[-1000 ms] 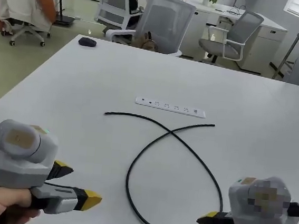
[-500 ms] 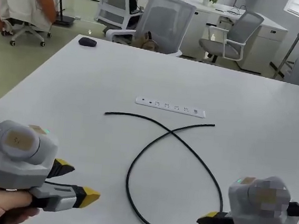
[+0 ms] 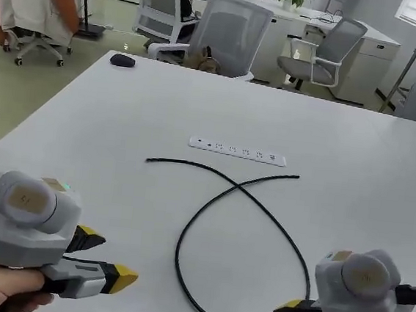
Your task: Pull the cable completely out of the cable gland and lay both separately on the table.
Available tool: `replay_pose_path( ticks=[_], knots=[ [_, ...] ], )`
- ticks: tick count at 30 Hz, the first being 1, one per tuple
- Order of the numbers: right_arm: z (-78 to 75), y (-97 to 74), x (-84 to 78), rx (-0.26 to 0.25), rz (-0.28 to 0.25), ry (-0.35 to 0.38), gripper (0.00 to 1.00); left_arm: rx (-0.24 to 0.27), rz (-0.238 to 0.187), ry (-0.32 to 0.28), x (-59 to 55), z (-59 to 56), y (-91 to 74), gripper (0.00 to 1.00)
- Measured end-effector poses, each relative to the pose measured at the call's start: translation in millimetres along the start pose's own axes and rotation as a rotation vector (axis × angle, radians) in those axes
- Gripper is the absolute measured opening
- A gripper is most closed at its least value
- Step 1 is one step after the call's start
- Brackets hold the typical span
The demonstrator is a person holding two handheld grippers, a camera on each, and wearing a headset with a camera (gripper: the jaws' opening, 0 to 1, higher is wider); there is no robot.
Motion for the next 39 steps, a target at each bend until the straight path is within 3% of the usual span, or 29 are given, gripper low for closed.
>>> replay_pose_path(
  ticks=[7,14,16,22,26,39],
  knots=[
    [3.1,4.8,-1.6,0.001,0.047,-0.063,0.24,-0.034,0.026,0.063,-0.5,-9.0,5.6,0.44],
    [7.4,9.8,-6.5,0.014,0.095,-0.112,0.25,-0.122,0.13,0.212,-4.1,-30.2,19.4,0.45],
    [6.9,9.5,-7.9,0.014,0.096,-0.104,0.25,-0.142,0.137,0.235,-0.3,-34.9,24.1,0.45],
    [5.0,8.5,-9.4,0.001,0.099,-0.096,0.24,-0.226,0.179,0.391,17.4,-55.7,47.9,0.44],
    [4.2,8.9,-12.9,-0.01,0.12,-0.105,0.24,-0.271,0.207,0.421,22.4,-71.3,66.1,0.42],
    [-3.9,2.9,-19.8,-0.062,0.125,-0.042,0.24,-0.415,0.344,0.587,7.9,-114.6,123.0,0.43]
  ],
)
Point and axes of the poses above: the centre of the closed fingertips' face, and the gripper's own axes: y roughly forward along the fingers, z roughly to its left, x roughly out of its top, the point moved 7 cm from there along -y, roughly backward along the fingers, and after that the axes turned 4 degrees about -y, right-handed, at the moved point
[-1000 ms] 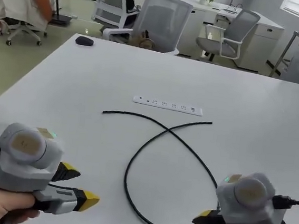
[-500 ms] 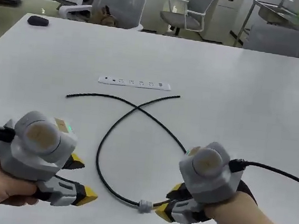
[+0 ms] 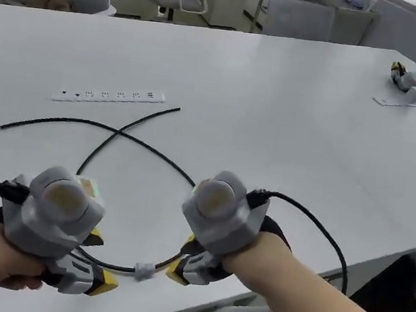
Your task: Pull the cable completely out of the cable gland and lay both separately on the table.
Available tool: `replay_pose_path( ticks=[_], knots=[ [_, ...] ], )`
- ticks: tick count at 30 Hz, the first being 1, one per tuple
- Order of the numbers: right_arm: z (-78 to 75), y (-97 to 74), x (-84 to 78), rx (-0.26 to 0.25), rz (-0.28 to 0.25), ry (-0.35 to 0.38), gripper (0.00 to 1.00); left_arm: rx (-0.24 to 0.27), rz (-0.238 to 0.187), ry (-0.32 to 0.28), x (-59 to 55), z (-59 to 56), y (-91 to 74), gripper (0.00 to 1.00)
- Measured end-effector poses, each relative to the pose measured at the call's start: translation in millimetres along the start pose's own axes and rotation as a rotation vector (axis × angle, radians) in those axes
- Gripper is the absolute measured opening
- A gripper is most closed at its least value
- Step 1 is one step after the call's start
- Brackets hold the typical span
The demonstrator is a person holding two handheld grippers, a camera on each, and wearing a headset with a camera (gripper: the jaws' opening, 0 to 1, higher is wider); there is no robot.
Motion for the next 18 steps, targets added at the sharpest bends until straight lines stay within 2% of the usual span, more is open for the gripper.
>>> replay_pose_path(
  ticks=[2,6,11,18],
  knots=[
    [-0.1,-0.2,-0.1,-0.002,0.001,0.007,0.23,-0.009,0.015,0.017,3.3,1.1,9.7,0.42],
    [-2.1,-0.1,-2.8,-0.021,0.022,0.025,0.23,-0.035,0.034,-0.006,7.0,6.3,25.4,0.39],
    [-3.0,0.6,-5.5,-0.029,0.048,0.04,0.24,-0.039,0.085,0.038,11.0,12.3,42.9,0.38],
    [-5.9,-1.3,-6.0,-0.027,0.029,0.092,0.24,-0.059,0.1,0.06,15.6,13.3,58.0,0.34]
  ],
)
Point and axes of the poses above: the centre of the closed fingertips' face, and the gripper's own axes: y roughly forward along the fingers, z roughly to its left, x roughly out of its top, the point moved 7 cm from there along -y, roughly backward along the fingers, and after that the axes turned 4 degrees about -y, right-handed, at the moved point
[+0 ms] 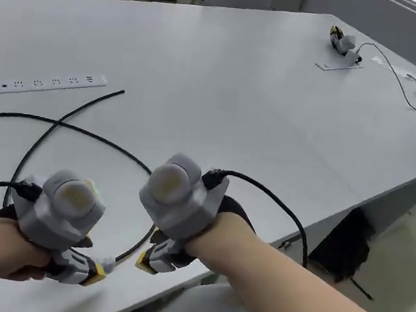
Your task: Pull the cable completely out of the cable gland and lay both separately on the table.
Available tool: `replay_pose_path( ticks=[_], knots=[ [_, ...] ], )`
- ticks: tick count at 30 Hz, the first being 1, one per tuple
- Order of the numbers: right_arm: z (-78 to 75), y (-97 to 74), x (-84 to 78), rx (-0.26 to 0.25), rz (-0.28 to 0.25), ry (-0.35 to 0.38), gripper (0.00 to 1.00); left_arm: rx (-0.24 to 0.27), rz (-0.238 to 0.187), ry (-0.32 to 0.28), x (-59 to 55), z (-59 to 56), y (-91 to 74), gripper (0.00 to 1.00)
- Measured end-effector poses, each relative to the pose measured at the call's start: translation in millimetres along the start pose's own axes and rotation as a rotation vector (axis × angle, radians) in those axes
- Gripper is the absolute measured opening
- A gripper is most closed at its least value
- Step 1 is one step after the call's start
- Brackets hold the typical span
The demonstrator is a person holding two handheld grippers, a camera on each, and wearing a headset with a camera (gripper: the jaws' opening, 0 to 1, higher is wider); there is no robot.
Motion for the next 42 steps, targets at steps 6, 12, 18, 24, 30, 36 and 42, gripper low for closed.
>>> replay_pose_path(
  ticks=[6,12,18,24,30,36,42],
  knots=[
    [-0.5,2.5,0.6,-0.004,0.017,-0.002,0.23,0.005,0.019,0.002,-2.5,2.9,3.3,0.32],
    [-3.7,2.9,1.4,-0.006,0.023,-0.002,0.23,0.0,0.053,0.008,-10.3,5.8,7.5,0.26],
    [-2.3,4.6,1.6,0.012,0.031,-0.011,0.23,-0.049,0.0,-0.029,-5.0,1.0,12.3,0.19],
    [-4.8,3.2,-1.2,0.01,0.032,-0.003,0.23,-0.061,0.001,-0.017,-6.1,-0.5,16.5,0.18],
    [-3.5,2.8,-3.0,0.014,0.037,-0.005,0.22,-0.078,-0.025,-0.002,-7.8,0.2,15.6,0.18],
    [-2.3,2.9,-2.2,0.009,0.035,-0.008,0.22,-0.081,-0.046,-0.003,-9.8,-0.7,14.9,0.18],
    [-1.4,2.6,1.1,0.008,0.031,-0.031,0.22,-0.07,-0.035,0.01,-8.4,-0.5,15.3,0.18]
  ],
)
Point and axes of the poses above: the centre of the closed fingertips' face, and the gripper's own axes: y roughly forward along the fingers, z roughly to its left, x roughly out of its top, the point moved 7 cm from there along -y, roughly backward along the fingers, and after that the axes turned 4 degrees about -y, right-handed, at the moved point
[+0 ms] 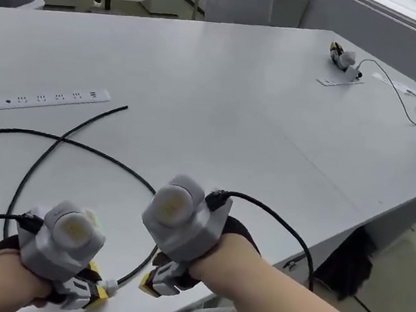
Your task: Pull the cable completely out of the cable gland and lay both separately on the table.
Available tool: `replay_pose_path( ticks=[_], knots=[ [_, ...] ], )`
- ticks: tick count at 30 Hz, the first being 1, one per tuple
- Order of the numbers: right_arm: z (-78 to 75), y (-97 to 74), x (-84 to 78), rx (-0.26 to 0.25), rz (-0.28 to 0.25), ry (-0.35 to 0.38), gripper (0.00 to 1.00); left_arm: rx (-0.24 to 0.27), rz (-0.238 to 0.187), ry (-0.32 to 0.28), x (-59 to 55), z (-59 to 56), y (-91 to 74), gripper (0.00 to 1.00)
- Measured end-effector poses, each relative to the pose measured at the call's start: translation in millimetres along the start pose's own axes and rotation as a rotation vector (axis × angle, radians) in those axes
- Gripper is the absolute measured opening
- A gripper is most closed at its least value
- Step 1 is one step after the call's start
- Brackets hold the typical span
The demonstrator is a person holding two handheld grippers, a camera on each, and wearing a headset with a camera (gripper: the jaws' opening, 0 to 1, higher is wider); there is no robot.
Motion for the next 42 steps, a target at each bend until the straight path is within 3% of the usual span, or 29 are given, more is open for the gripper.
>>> replay_pose_path(
  ticks=[8,13,17,23,28,42],
  knots=[
    [-1.9,-0.5,1.9,-0.003,-0.009,-0.003,0.22,0.014,0.017,0.019,2.3,0.8,1.0,0.18],
    [-0.7,1.5,0.4,-0.003,0.017,-0.024,0.22,0.025,0.024,0.019,2.6,0.2,0.9,0.18],
    [-0.2,-0.6,0.2,-0.01,0.012,-0.019,0.22,0.037,0.014,0.034,1.3,-1.9,0.3,0.18],
    [4.3,-0.3,-0.7,-0.006,0.018,-0.028,0.21,0.06,0.002,0.004,0.1,-3.4,-2.3,0.18],
    [8.9,1.1,0.4,0.004,0.018,-0.042,0.22,0.073,-0.047,-0.017,4.4,-4.6,-20.5,0.18],
    [10.4,-0.9,8.3,0.011,-0.043,-0.053,0.21,0.128,-0.106,-0.046,3.2,-8.3,-70.5,0.18]
  ],
)
Point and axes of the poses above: the centre of the closed fingertips' face, and the gripper's own axes: y roughly forward along the fingers, z roughly to its left, x roughly out of its top, the point moved 7 cm from there along -y, roughly backward along the fingers, and after that the axes turned 4 degrees about -y, right-handed, at the moved point
